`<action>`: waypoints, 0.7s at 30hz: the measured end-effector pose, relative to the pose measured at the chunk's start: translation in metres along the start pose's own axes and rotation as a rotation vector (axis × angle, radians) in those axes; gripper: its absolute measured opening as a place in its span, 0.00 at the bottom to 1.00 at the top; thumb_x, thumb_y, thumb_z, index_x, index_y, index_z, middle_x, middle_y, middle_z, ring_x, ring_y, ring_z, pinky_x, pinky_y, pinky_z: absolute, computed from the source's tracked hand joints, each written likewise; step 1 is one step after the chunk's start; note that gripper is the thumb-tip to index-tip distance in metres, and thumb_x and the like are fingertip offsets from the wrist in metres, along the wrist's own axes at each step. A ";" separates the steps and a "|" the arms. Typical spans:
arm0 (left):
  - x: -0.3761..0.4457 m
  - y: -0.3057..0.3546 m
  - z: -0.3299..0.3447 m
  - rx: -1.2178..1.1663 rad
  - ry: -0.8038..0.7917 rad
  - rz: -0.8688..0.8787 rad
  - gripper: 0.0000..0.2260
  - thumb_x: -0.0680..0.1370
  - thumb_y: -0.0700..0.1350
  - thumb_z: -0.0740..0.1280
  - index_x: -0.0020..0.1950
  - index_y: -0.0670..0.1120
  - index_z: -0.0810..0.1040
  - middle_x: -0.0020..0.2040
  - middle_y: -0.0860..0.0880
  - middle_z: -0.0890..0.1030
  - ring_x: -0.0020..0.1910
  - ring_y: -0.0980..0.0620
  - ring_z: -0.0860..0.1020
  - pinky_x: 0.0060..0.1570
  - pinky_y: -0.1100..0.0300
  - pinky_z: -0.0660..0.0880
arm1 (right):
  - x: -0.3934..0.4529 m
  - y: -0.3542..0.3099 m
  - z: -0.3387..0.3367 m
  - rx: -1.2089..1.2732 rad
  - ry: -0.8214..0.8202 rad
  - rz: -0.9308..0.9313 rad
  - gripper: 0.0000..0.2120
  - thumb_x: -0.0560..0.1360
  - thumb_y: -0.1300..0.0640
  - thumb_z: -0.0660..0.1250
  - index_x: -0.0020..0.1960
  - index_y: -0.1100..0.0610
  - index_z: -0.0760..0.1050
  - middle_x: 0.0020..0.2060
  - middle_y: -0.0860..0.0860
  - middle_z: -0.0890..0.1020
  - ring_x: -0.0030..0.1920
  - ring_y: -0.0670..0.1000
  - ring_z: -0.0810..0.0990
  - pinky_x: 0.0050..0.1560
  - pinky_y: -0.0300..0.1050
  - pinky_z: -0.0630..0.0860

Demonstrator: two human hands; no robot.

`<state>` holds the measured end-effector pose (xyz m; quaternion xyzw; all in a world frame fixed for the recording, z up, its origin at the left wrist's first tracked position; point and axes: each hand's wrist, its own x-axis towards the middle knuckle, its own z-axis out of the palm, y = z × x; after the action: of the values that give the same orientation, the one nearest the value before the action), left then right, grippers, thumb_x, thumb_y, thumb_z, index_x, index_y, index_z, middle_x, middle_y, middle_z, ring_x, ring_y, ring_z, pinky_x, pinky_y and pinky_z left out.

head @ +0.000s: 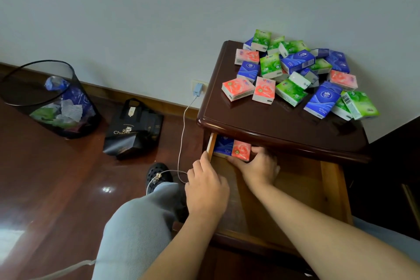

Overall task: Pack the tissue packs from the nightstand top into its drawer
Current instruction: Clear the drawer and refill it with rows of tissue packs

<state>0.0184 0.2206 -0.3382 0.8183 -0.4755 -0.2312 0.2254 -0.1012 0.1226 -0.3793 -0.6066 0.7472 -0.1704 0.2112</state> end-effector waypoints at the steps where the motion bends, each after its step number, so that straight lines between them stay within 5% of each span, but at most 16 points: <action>1: -0.001 0.001 0.000 0.018 -0.007 -0.005 0.29 0.82 0.47 0.60 0.82 0.48 0.55 0.72 0.50 0.70 0.69 0.47 0.70 0.65 0.48 0.75 | -0.001 -0.002 -0.002 -0.025 -0.019 0.005 0.39 0.61 0.23 0.74 0.60 0.49 0.76 0.59 0.52 0.82 0.65 0.58 0.77 0.65 0.56 0.68; 5: -0.007 0.011 -0.007 0.065 0.064 0.010 0.30 0.80 0.47 0.62 0.81 0.45 0.58 0.73 0.45 0.68 0.70 0.44 0.70 0.67 0.47 0.72 | -0.012 -0.011 -0.020 -0.147 -0.128 0.085 0.45 0.63 0.22 0.70 0.68 0.51 0.71 0.66 0.55 0.77 0.68 0.60 0.74 0.66 0.55 0.71; 7: -0.005 0.021 -0.014 0.032 0.184 0.088 0.29 0.78 0.44 0.65 0.78 0.44 0.64 0.72 0.44 0.69 0.69 0.43 0.70 0.67 0.47 0.72 | -0.017 -0.012 -0.037 -0.213 -0.204 0.097 0.39 0.70 0.22 0.63 0.67 0.52 0.74 0.64 0.54 0.79 0.66 0.58 0.77 0.64 0.54 0.73; 10: 0.015 0.048 -0.025 0.025 0.307 0.232 0.26 0.76 0.43 0.67 0.75 0.45 0.69 0.70 0.44 0.71 0.67 0.43 0.71 0.66 0.45 0.73 | -0.019 -0.012 -0.081 -0.111 -0.340 -0.097 0.25 0.80 0.29 0.56 0.42 0.48 0.79 0.39 0.46 0.83 0.44 0.50 0.83 0.42 0.46 0.76; 12: 0.033 0.072 -0.033 0.071 0.305 0.298 0.25 0.77 0.44 0.66 0.75 0.47 0.68 0.70 0.45 0.70 0.67 0.43 0.71 0.65 0.46 0.72 | -0.013 -0.012 -0.117 -0.026 -0.237 -0.306 0.25 0.82 0.36 0.59 0.33 0.50 0.72 0.31 0.47 0.78 0.34 0.47 0.79 0.31 0.45 0.67; 16: 0.072 0.109 -0.047 0.256 0.239 0.419 0.28 0.80 0.47 0.64 0.79 0.47 0.61 0.77 0.45 0.66 0.74 0.42 0.67 0.70 0.45 0.69 | 0.016 -0.020 -0.164 0.041 -0.077 -0.582 0.03 0.81 0.46 0.65 0.50 0.44 0.74 0.50 0.40 0.75 0.45 0.41 0.75 0.44 0.38 0.69; 19: 0.099 0.115 -0.053 0.392 0.141 0.446 0.33 0.83 0.49 0.60 0.84 0.50 0.48 0.85 0.48 0.51 0.82 0.45 0.54 0.77 0.44 0.61 | 0.040 -0.019 -0.161 -0.018 -0.119 -0.615 0.22 0.81 0.47 0.67 0.72 0.48 0.68 0.70 0.43 0.66 0.66 0.46 0.73 0.63 0.44 0.72; 21: 0.112 0.112 -0.056 0.466 0.087 0.432 0.32 0.84 0.49 0.56 0.85 0.52 0.43 0.86 0.50 0.46 0.84 0.46 0.48 0.79 0.43 0.57 | 0.049 -0.021 -0.148 0.016 -0.182 -0.613 0.35 0.80 0.46 0.69 0.81 0.48 0.57 0.78 0.41 0.55 0.77 0.50 0.62 0.75 0.48 0.64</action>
<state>0.0250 0.0802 -0.2464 0.7370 -0.6685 -0.0275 0.0958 -0.1702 0.0699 -0.2477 -0.8146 0.5062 -0.1772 0.2207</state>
